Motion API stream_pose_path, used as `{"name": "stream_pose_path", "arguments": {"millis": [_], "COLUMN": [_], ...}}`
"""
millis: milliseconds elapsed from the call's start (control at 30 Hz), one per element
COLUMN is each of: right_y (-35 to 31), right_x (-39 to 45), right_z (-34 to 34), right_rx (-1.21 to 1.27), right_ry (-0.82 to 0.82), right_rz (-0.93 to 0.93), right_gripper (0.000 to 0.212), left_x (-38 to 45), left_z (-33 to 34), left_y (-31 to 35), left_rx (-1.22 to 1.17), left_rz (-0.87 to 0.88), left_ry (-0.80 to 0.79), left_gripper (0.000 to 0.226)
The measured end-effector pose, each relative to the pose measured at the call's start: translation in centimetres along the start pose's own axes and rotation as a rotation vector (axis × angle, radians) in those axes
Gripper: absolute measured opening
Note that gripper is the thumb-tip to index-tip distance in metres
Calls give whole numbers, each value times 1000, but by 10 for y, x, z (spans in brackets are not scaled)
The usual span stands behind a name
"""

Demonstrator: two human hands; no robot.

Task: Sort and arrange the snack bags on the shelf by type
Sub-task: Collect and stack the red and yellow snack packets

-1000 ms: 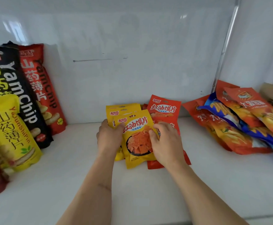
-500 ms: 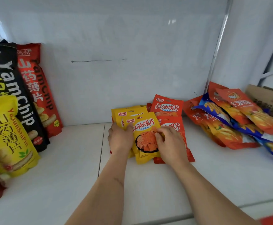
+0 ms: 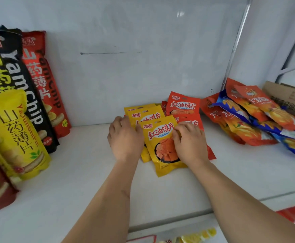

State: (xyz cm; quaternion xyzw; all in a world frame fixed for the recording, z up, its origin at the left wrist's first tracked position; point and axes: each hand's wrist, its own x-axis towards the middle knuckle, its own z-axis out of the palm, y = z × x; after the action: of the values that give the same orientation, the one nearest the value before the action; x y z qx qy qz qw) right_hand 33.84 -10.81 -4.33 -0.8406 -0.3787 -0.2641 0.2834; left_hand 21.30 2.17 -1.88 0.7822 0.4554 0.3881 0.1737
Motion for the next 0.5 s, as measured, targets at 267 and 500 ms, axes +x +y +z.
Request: {"name": "stream_pose_path", "arguments": {"millis": [267,500], "right_y": [-33,-49], "right_x": [-12,-15], "right_z": [0,-8], "right_rx": [-11,0], "right_ry": [96,83], "right_rz": [-177,-294], "right_gripper": [20,23], "left_x": [-21,-37], "left_z": [-21,-39], "left_y": [-14,-26], "left_rx": [231,322], "left_rz": [344,480], "left_ry": [-7,7], "left_gripper": [29,16]}}
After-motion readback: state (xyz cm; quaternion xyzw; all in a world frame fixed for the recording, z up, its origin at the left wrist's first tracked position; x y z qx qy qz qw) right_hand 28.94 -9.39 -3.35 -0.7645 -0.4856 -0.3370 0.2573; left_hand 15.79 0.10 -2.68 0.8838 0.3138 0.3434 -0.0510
